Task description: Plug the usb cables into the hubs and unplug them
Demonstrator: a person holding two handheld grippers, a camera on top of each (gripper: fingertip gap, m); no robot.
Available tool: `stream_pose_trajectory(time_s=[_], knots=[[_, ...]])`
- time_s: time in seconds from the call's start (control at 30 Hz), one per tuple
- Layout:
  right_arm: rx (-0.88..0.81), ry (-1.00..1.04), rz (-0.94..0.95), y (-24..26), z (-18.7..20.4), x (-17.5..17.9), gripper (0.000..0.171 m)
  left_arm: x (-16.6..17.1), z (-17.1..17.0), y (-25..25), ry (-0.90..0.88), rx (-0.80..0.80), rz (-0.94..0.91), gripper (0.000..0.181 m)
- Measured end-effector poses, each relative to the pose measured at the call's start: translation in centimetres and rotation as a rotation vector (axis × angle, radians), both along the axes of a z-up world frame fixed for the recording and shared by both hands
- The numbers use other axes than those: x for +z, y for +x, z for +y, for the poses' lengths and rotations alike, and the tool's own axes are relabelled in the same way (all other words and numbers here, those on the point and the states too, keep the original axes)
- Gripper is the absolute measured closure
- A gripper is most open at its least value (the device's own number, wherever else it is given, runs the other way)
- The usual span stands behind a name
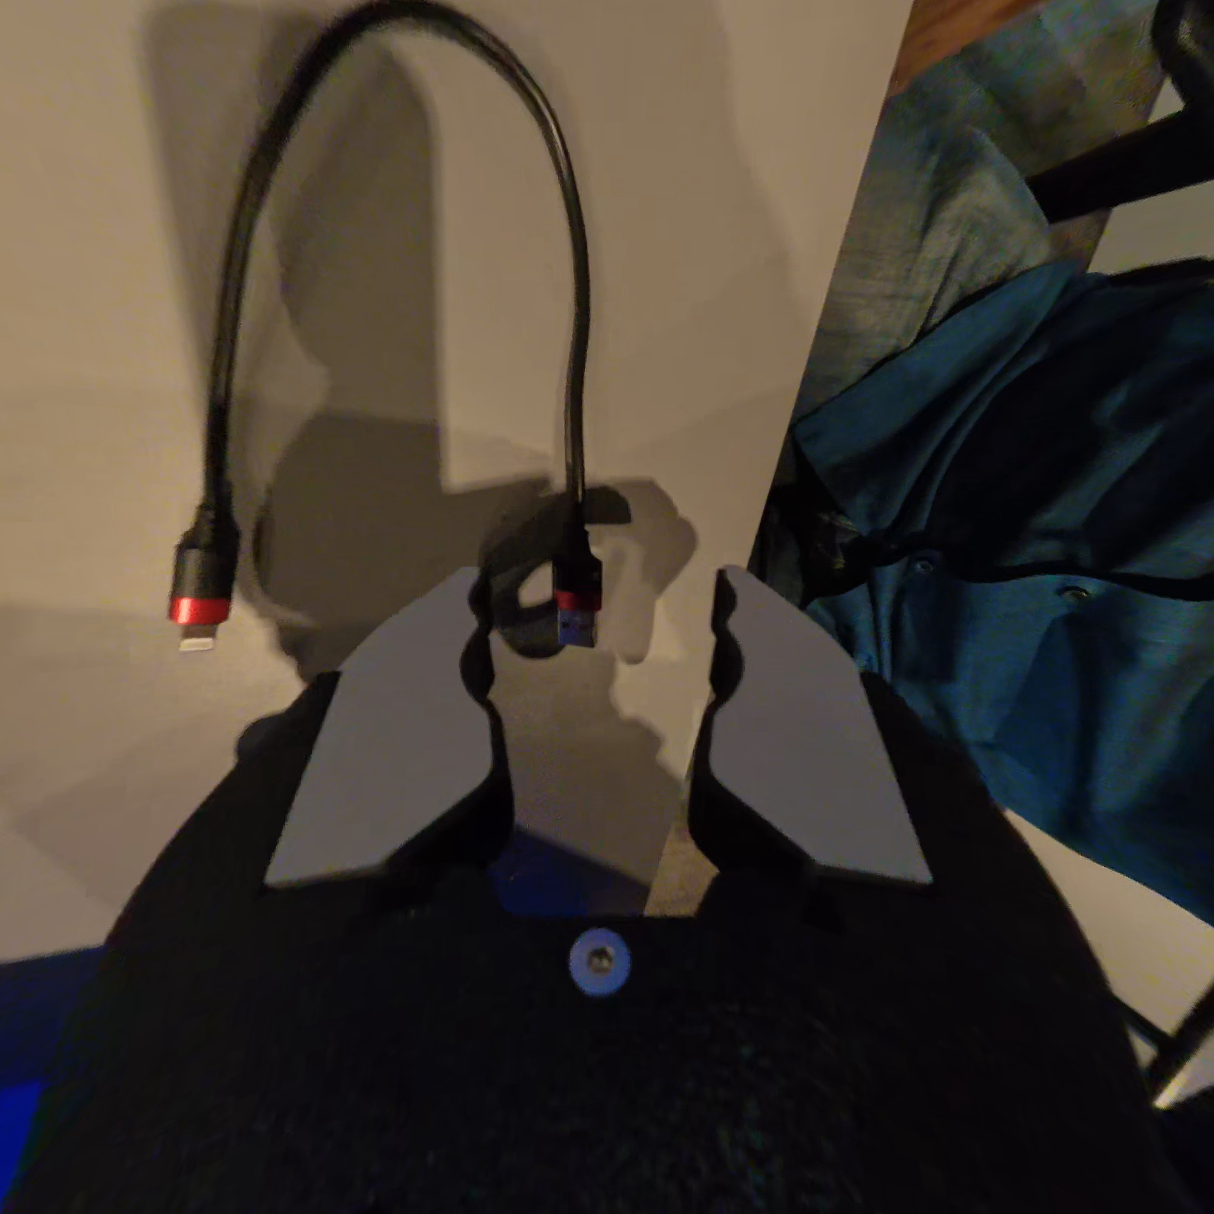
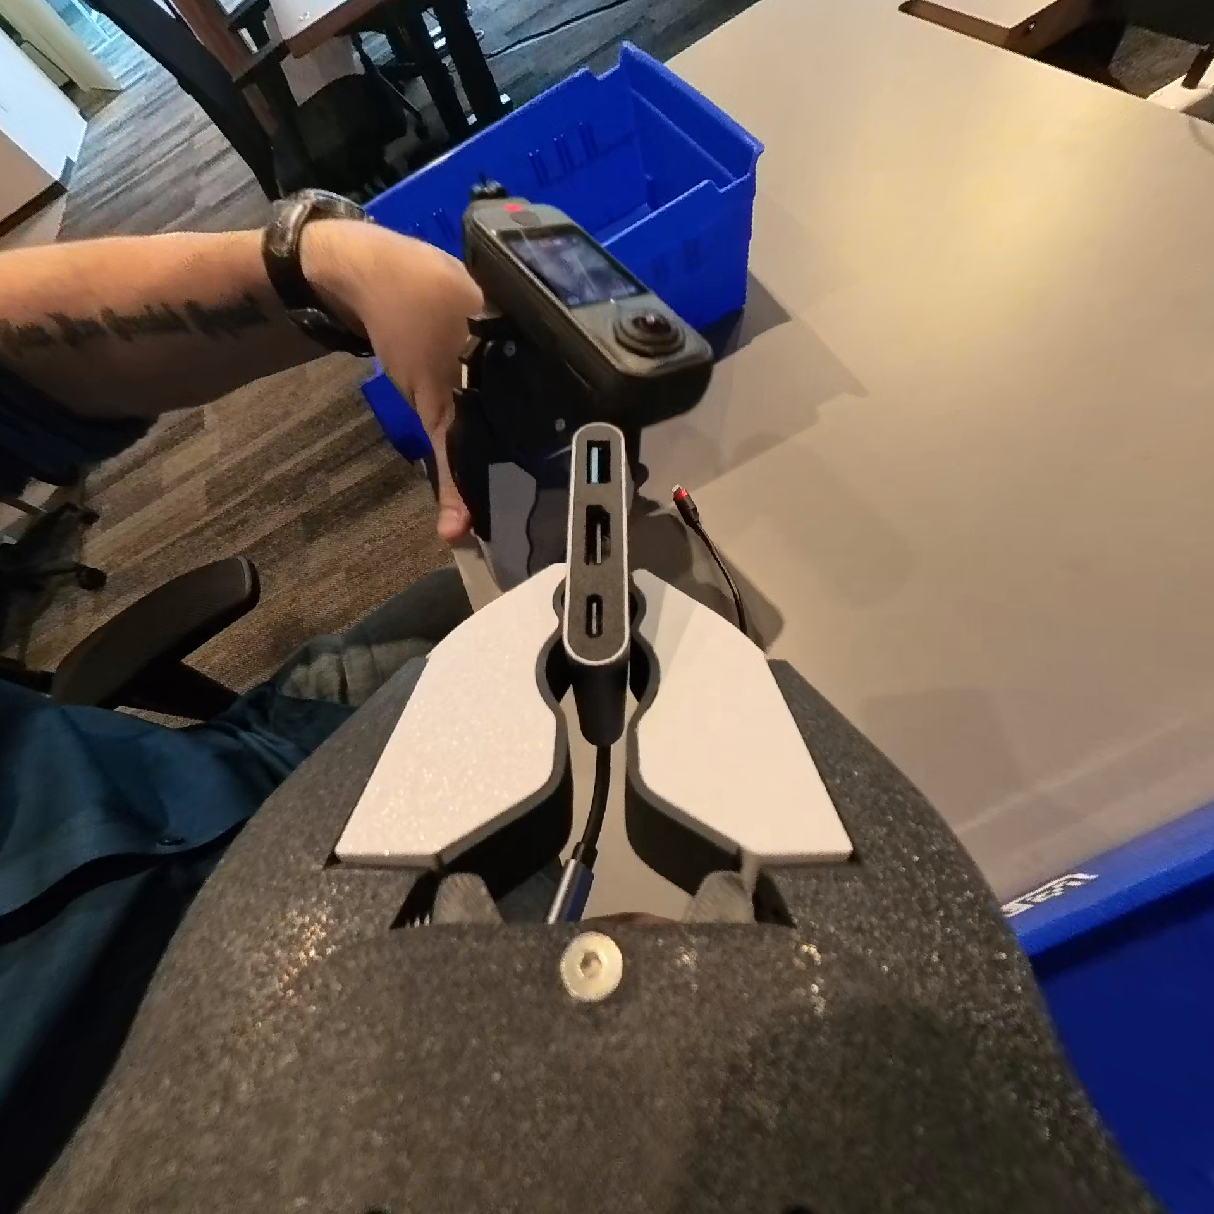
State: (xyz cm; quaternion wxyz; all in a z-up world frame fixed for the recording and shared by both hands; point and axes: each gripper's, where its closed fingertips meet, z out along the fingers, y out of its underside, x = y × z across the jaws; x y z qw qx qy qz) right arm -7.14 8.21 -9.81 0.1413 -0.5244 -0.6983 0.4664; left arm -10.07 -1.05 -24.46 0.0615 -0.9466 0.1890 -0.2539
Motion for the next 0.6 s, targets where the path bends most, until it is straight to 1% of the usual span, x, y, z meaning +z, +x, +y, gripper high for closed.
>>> stream_pose_trajectory(time_s=[0.1,0.17,0.23,0.33,0.4,0.5,0.6], knots=[[0.006,-0.004,-0.011,-0.1,0.1,0.2,0.159,2.1,0.7,0.1,0.104,0.033,-0.026,0.111],[0.024,-0.004,-0.035,-0.4,0.0,0.2,0.159,4.2,0.9,0.1,0.199,0.043,-0.015,0.110],[0.061,-0.030,-0.077,-1.1,-0.4,0.2,0.159,7.3,1.0,0.3,0.323,0.064,-0.041,0.111],[0.137,-0.073,-0.184,-2.9,-1.4,-0.6,0.159,12.9,0.9,-0.1,0.556,0.136,-0.049,0.112],[0.196,-0.109,-0.283,-4.2,-2.2,-1.6,0.159,17.1,0.1,-0.4,0.730,0.201,-0.077,0.113],[0.243,-0.138,-0.442,-6.4,-3.0,-3.9,0.159,22.8,-2.5,-0.6,0.979,0.299,-0.148,0.119],[0.257,-0.138,-0.568,-8.5,-3.0,-6.6,0.159,26.2,-5.5,-0.6,1.158,0.360,-0.222,0.126]])
